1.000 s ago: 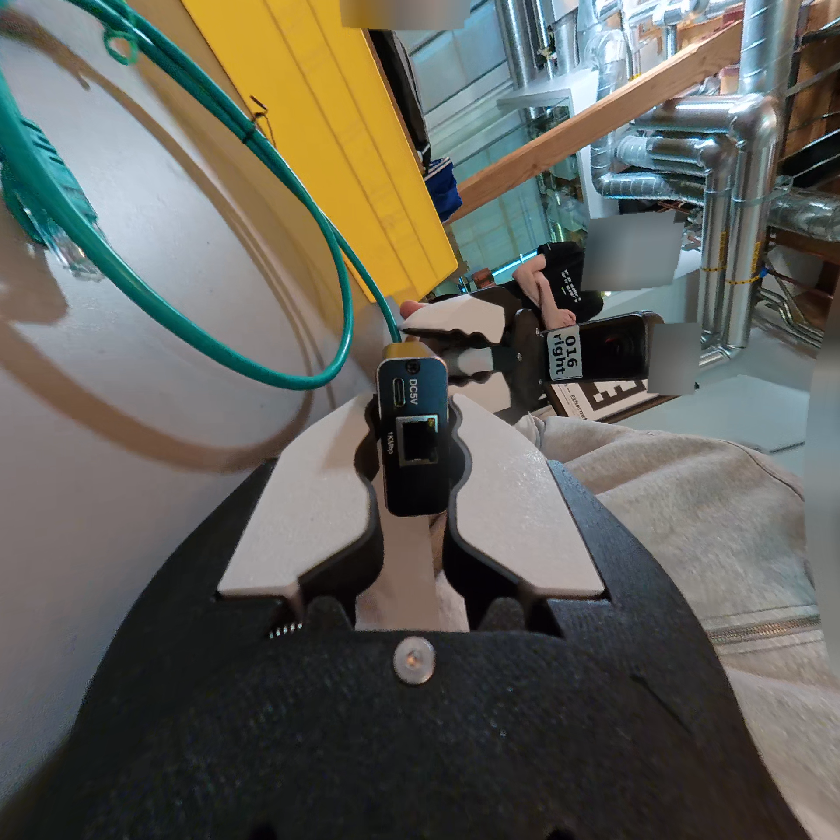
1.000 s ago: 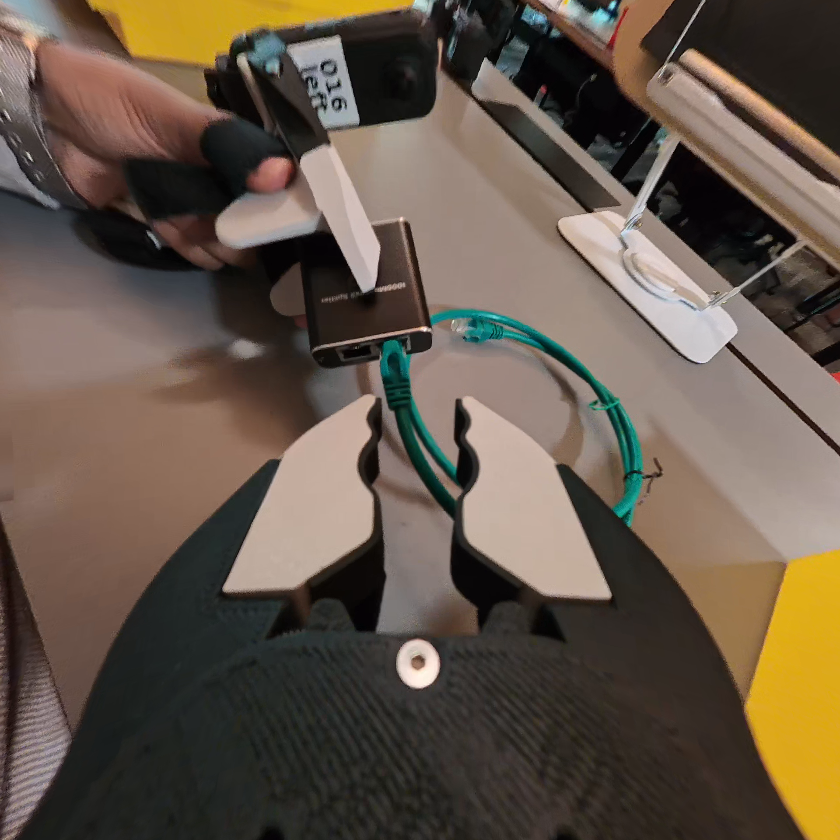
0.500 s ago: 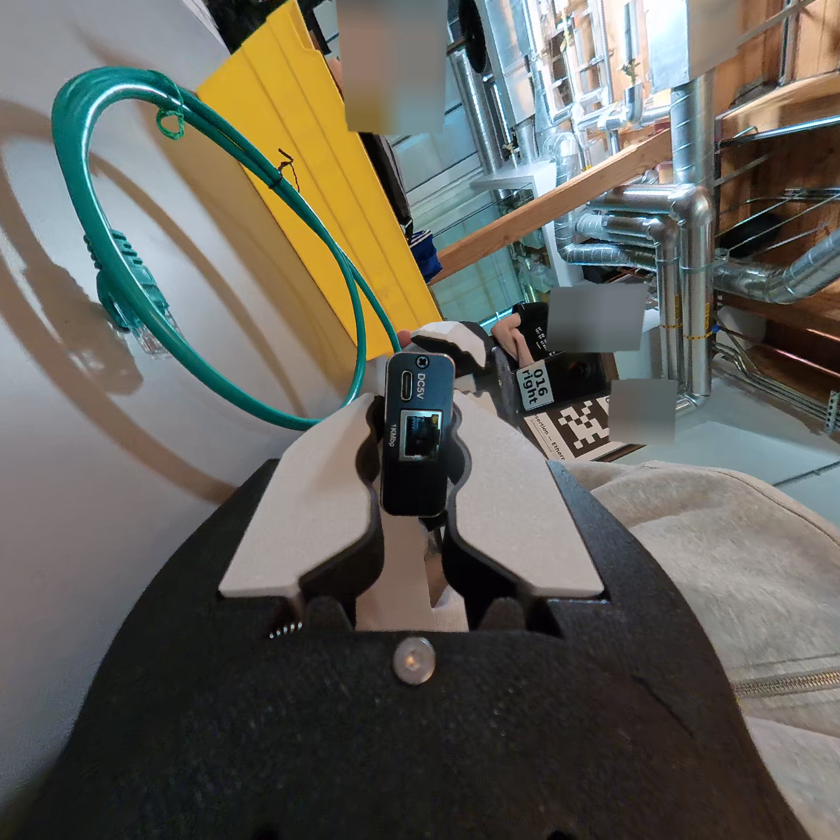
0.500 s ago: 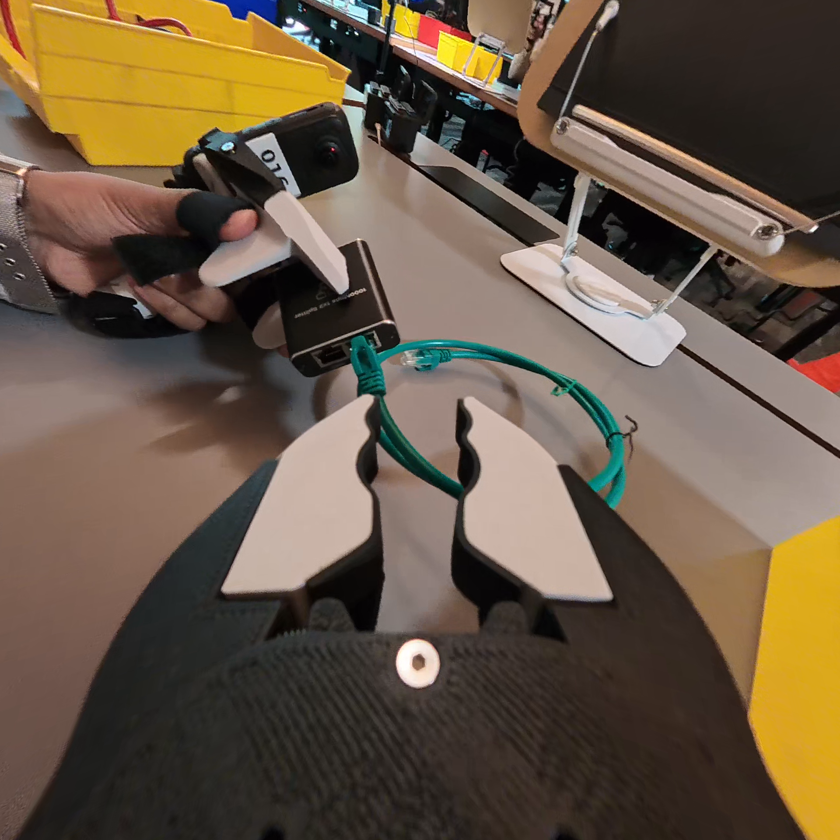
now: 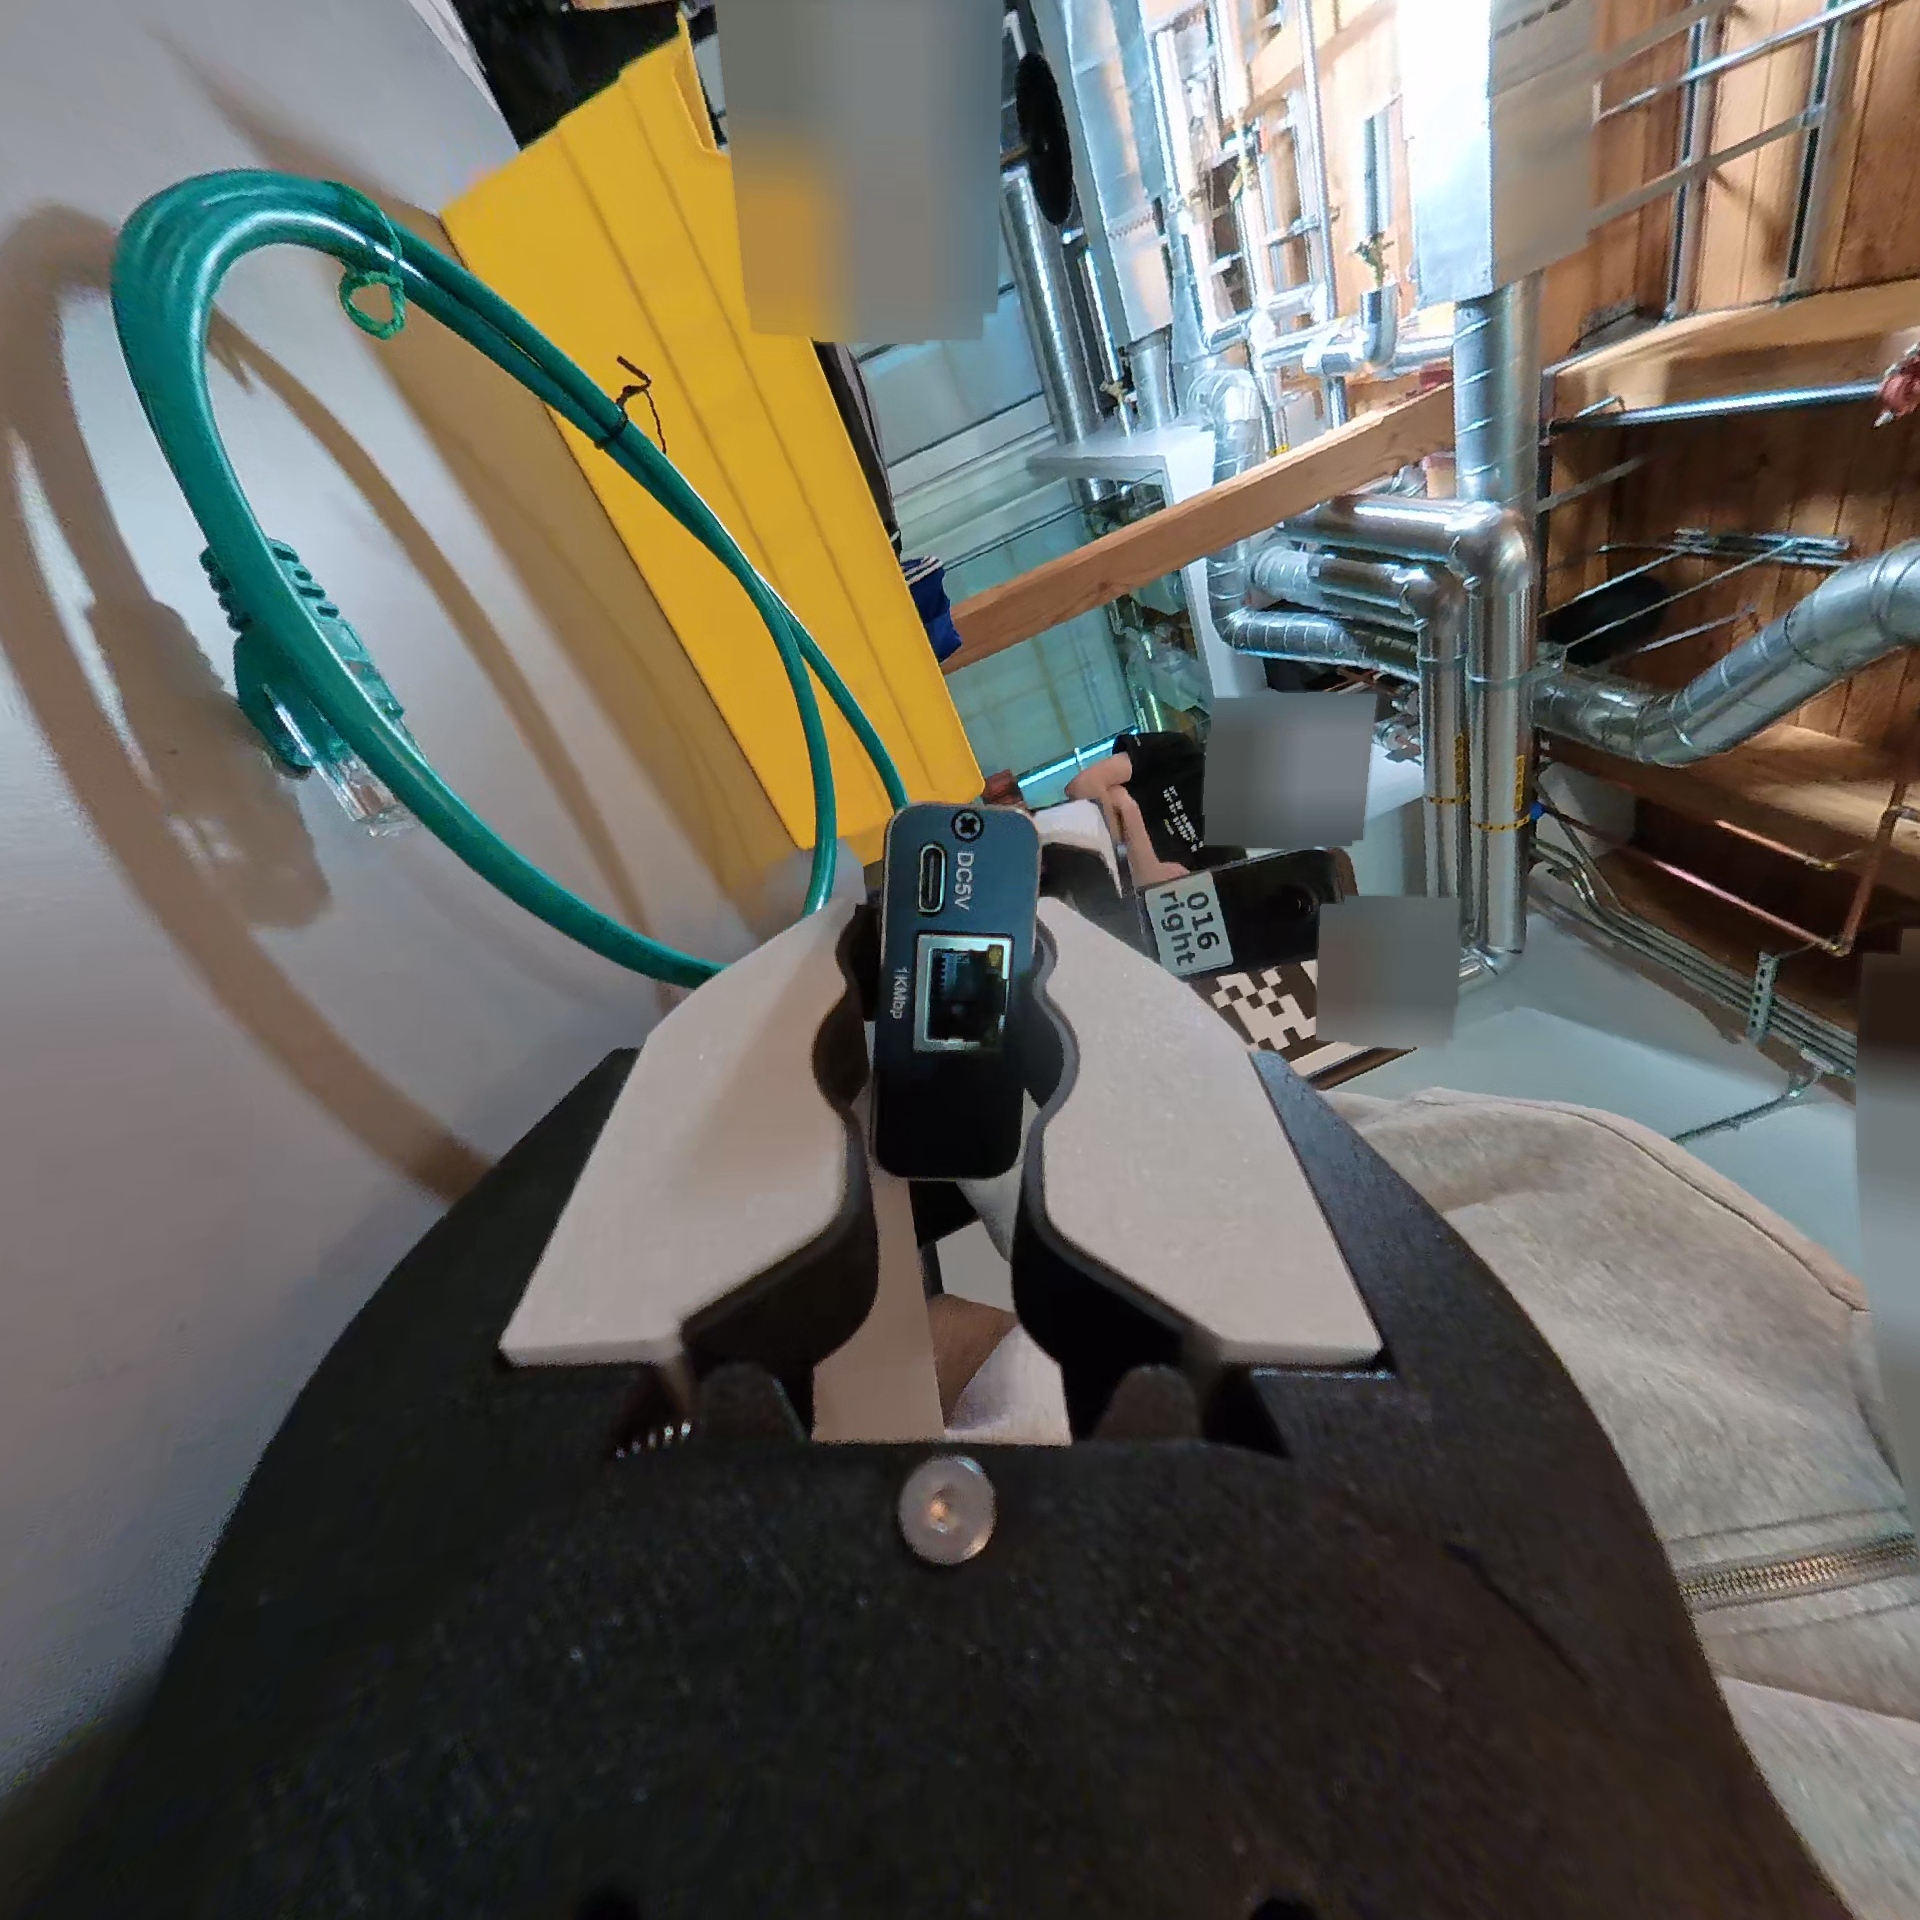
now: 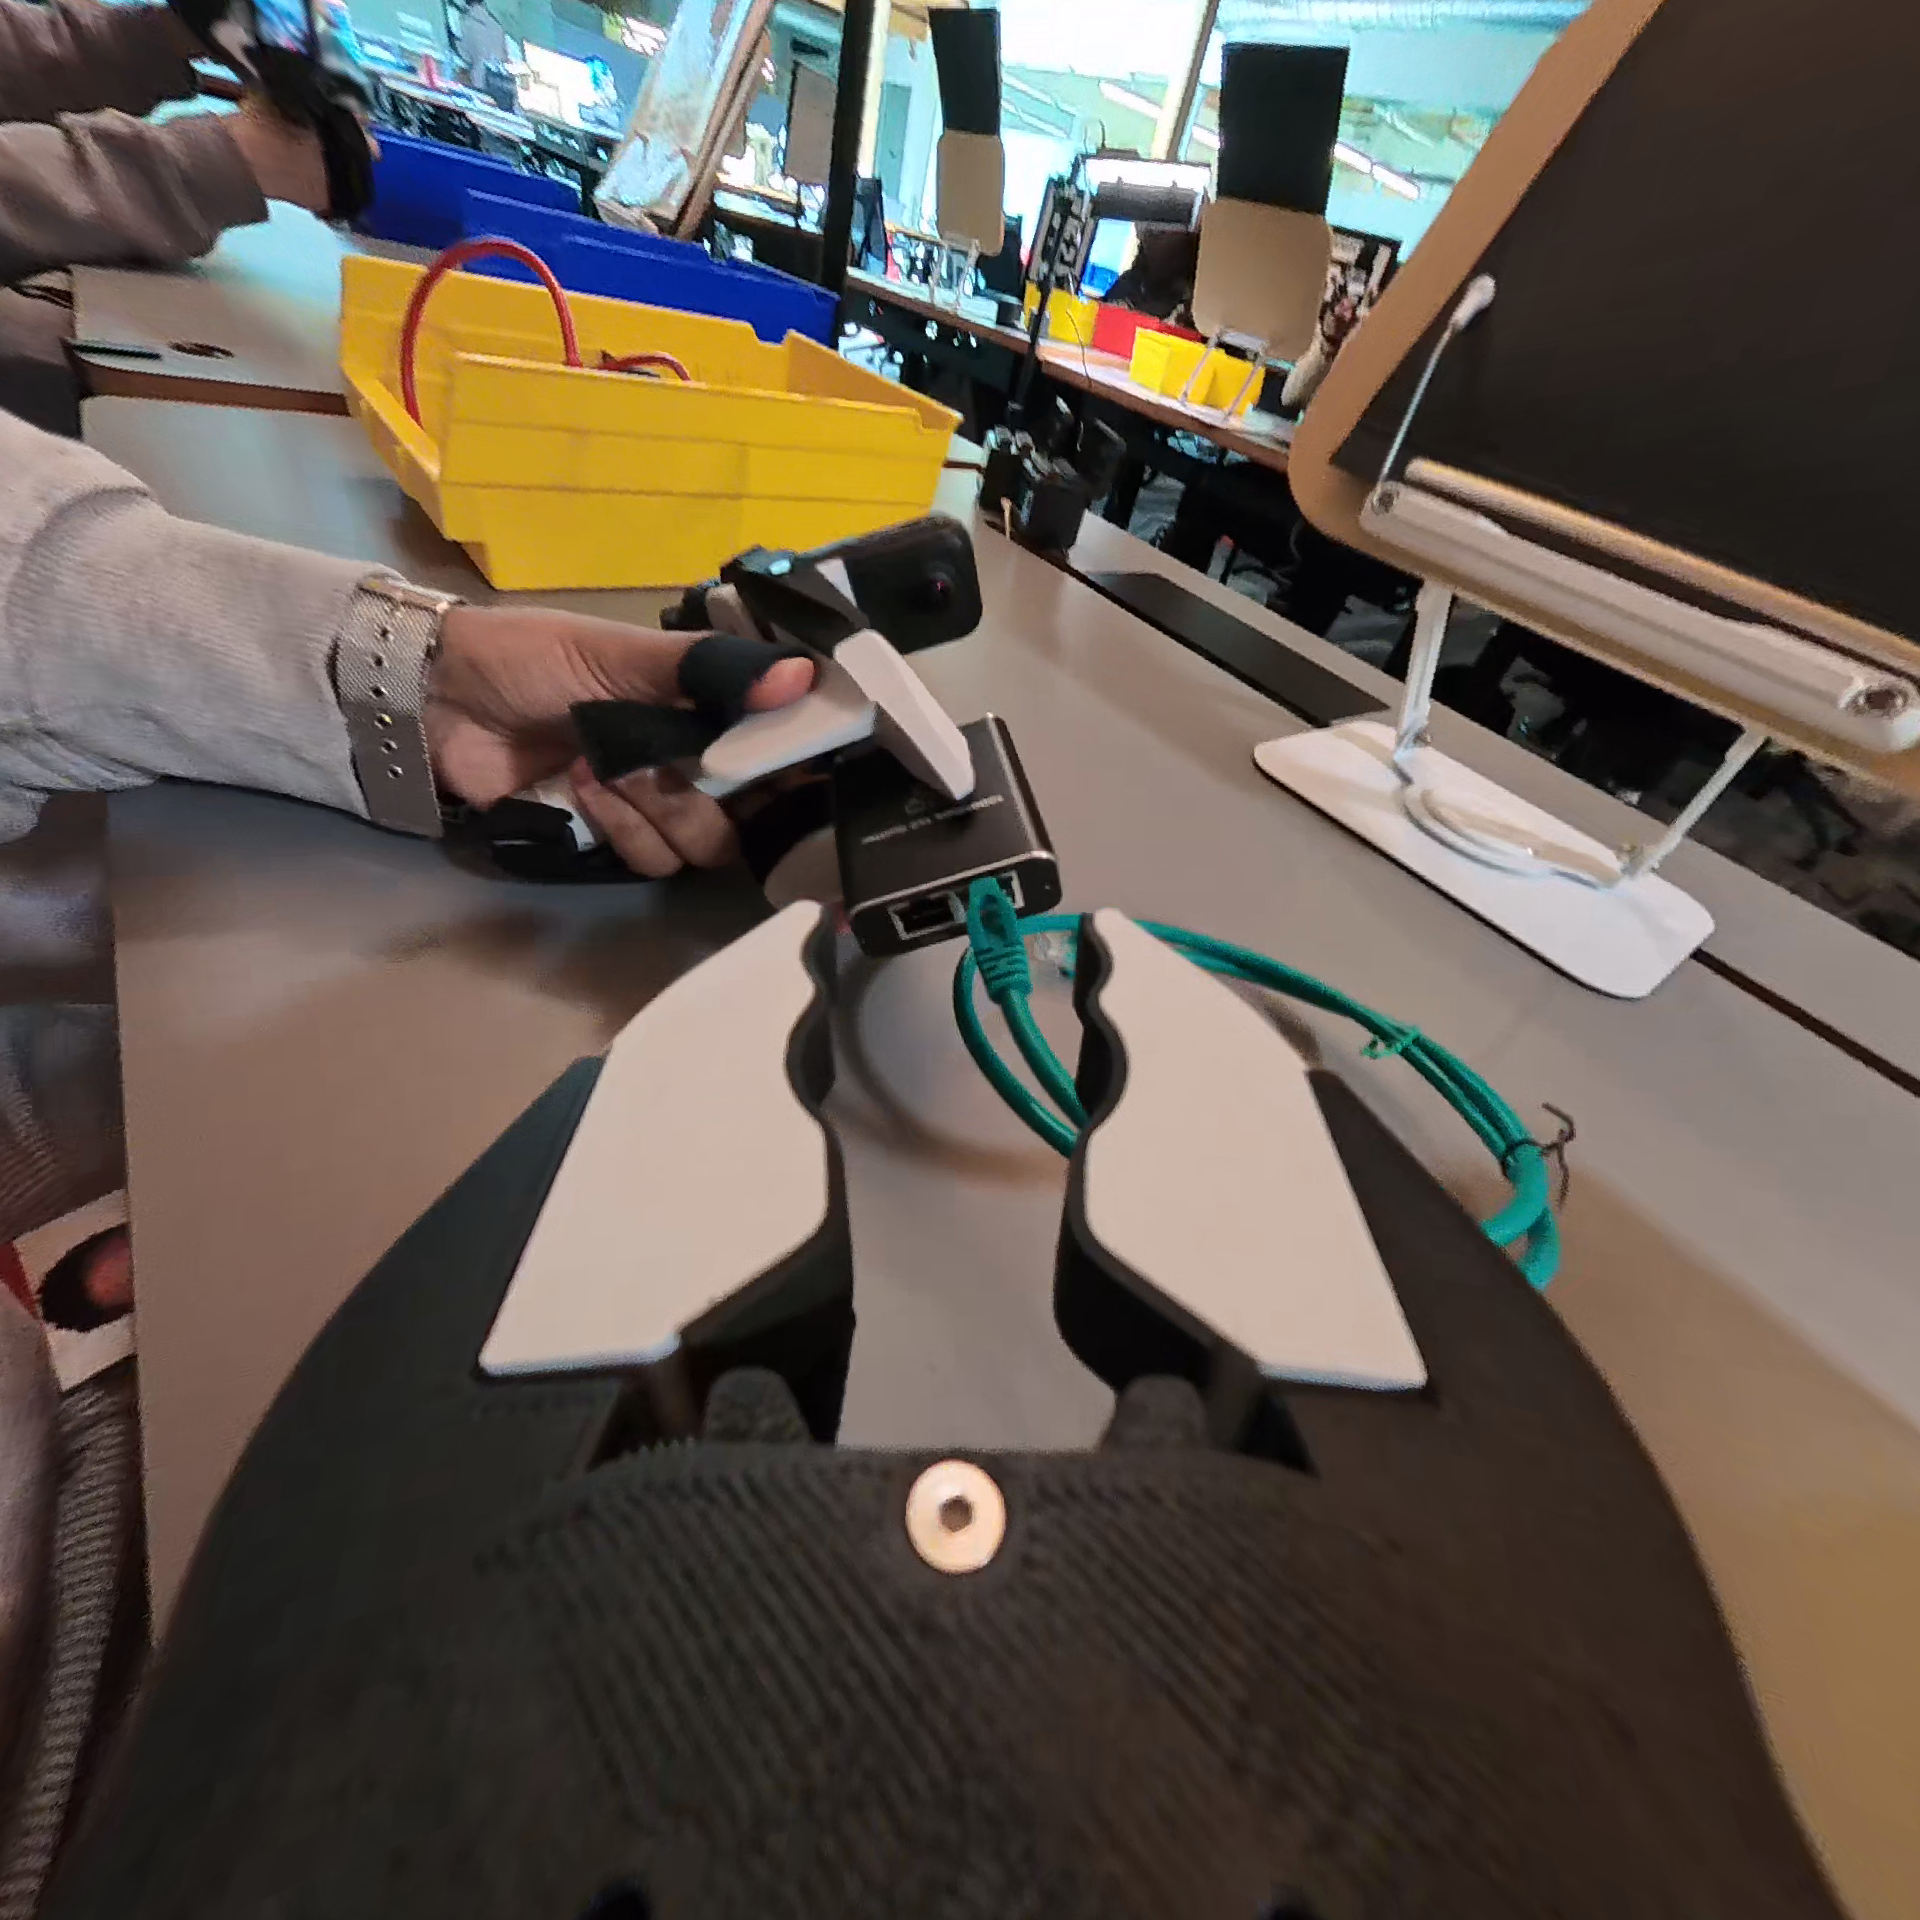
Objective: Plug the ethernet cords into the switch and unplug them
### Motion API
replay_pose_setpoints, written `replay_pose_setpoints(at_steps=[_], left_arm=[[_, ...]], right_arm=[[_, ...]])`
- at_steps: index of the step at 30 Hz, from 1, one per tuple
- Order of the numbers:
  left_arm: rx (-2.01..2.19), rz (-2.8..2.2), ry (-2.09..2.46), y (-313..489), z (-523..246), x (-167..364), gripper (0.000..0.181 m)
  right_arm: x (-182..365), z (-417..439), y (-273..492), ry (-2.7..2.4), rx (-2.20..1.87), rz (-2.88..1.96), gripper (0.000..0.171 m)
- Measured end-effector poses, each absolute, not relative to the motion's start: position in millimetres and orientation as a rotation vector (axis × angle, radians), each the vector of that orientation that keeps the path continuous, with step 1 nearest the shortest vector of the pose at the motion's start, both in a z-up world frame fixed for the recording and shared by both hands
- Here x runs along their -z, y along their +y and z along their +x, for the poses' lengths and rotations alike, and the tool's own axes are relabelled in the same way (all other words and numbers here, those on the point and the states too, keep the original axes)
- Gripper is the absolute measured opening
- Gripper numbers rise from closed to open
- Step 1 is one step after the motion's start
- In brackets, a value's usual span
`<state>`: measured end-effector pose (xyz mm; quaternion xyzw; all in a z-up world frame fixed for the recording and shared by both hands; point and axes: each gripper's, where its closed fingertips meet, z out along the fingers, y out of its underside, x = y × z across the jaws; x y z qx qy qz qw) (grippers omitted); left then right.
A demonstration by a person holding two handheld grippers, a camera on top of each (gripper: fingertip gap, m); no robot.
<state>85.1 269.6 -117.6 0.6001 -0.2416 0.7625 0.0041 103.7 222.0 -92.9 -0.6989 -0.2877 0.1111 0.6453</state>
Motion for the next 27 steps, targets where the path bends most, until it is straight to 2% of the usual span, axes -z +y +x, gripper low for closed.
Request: replay_pose_setpoints(at_steps=[3, 7, 11, 15, 18, 23, 27], left_arm=[[-2.427, 1.854, -0.695, 273, 81, 114, 0.024], [-2.486, 1.798, -0.61, 277, 72, 109, 0.024], [-2.52, 1.743, -0.548, 279, 66, 104, 0.024], [-2.524, 1.769, -0.563, 281, 67, 105, 0.024], [-2.518, 1.773, -0.562, 283, 69, 106, 0.024], [-2.516, 1.769, -0.546, 284, 69, 106, 0.023], [-2.495, 1.773, -0.555, 283, 71, 108, 0.024]], right_arm=[[63, 76, 215, -0.637, -0.342, -1.483, 0.044], [-5, -13, 199, -0.707, -0.59, -1.201, 0.043], [-16, -108, 222, -0.972, -0.724, -1.255, 0.073], [-28, -174, 274, -1.12, -0.674, -1.336, 0.078], [-15, -221, 311, -1.273, -0.614, -1.468, 0.089], [55, -258, 412, -1.55, -0.191, -1.663, 0.126], [94, -274, 461, -1.608, -0.286, -1.923, 0.131]])
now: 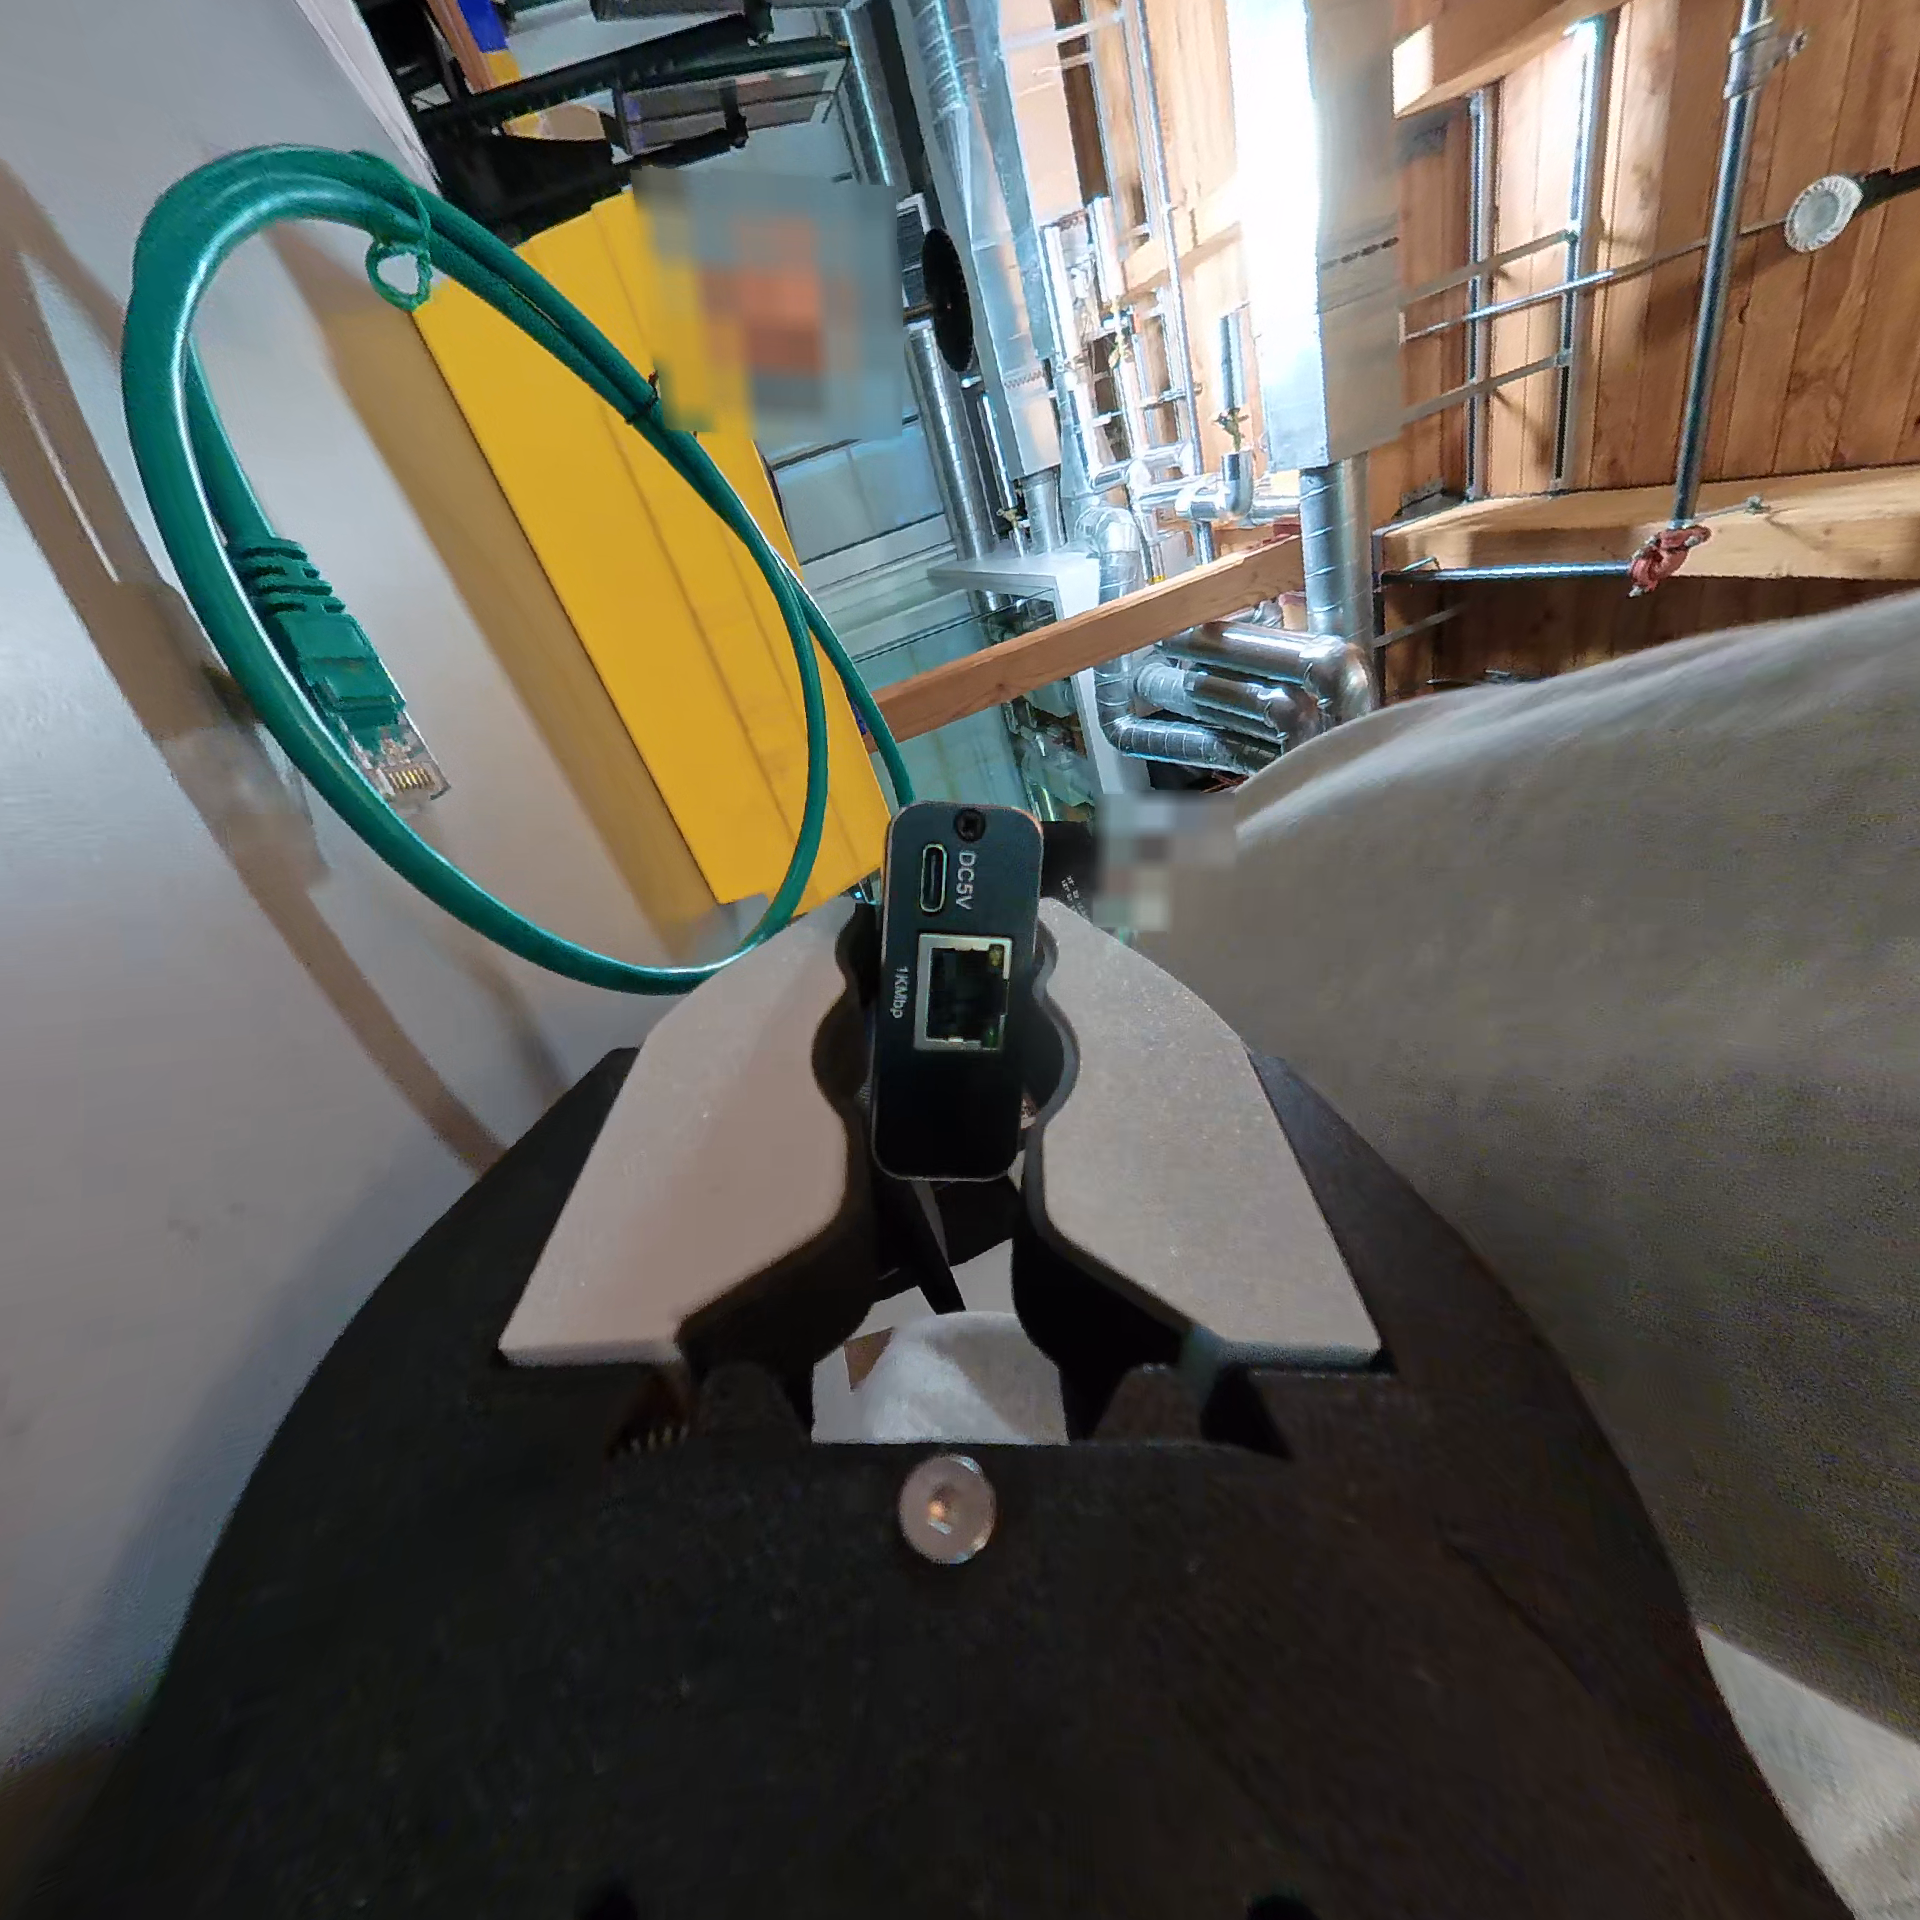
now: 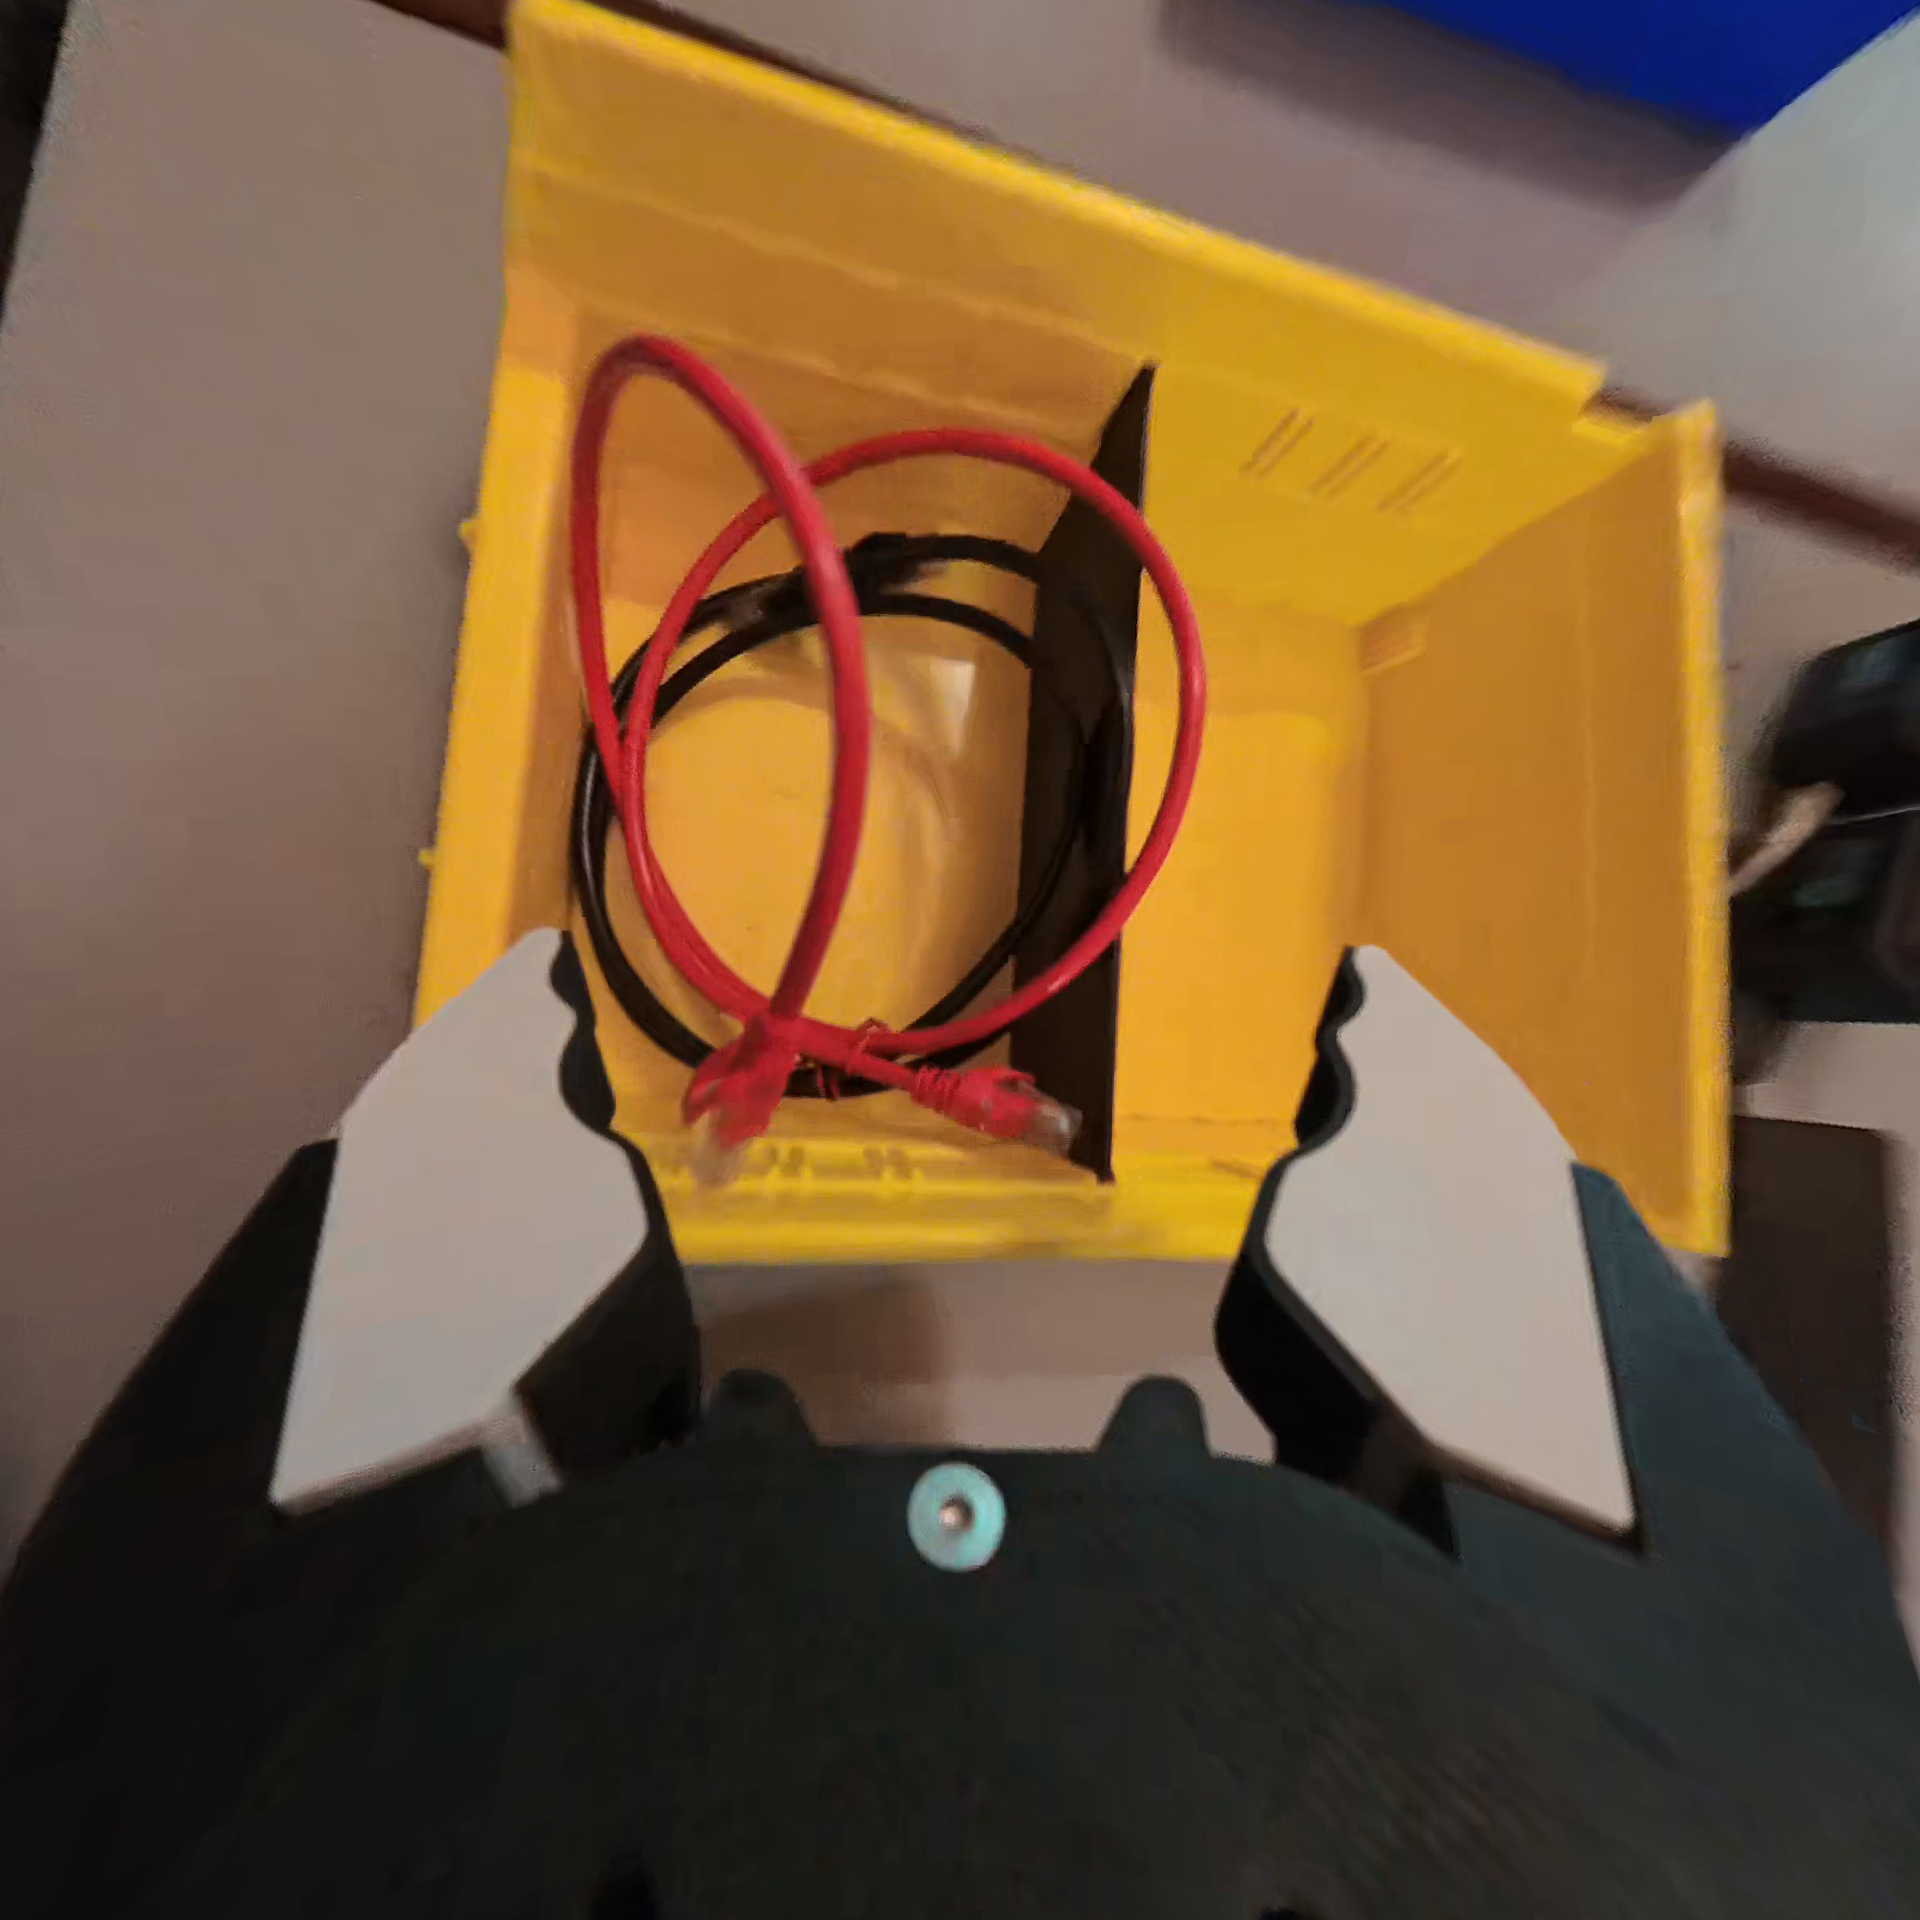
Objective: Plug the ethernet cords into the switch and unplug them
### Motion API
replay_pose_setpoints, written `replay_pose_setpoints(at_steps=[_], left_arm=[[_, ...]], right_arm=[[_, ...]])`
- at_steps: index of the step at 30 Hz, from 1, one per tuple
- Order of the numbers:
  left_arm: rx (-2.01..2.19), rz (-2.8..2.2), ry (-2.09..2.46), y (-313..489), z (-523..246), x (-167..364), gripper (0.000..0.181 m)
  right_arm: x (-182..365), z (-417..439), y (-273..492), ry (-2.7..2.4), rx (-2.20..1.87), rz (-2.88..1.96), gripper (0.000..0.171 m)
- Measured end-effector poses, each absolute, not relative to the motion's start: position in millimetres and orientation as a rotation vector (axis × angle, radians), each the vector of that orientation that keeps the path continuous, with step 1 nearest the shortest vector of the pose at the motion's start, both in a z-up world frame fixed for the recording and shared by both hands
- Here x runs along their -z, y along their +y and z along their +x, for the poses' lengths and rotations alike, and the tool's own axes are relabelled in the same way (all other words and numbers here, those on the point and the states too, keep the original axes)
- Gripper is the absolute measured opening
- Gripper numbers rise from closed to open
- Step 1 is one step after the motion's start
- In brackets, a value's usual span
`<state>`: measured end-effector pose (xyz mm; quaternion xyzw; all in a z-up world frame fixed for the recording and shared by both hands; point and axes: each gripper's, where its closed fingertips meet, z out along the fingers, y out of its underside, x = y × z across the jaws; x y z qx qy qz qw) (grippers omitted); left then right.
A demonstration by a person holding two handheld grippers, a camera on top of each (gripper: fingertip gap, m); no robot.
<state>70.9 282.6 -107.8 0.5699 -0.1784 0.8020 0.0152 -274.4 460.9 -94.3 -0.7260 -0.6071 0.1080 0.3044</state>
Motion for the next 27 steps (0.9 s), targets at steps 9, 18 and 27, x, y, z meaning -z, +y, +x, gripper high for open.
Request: replay_pose_setpoints(at_steps=[9, 18, 27], left_arm=[[-2.478, 1.751, -0.545, 282, 72, 108, 0.024], [-2.469, 1.758, -0.552, 281, 73, 109, 0.024], [-2.463, 1.755, -0.551, 280, 73, 109, 0.024]], right_arm=[[95, -303, 484, -1.432, -0.825, -2.154, 0.043], [37, -300, 476, -1.284, -1.128, -1.961, 0.006], [-117, -240, 444, -1.028, -1.246, -1.528, 0.005]])
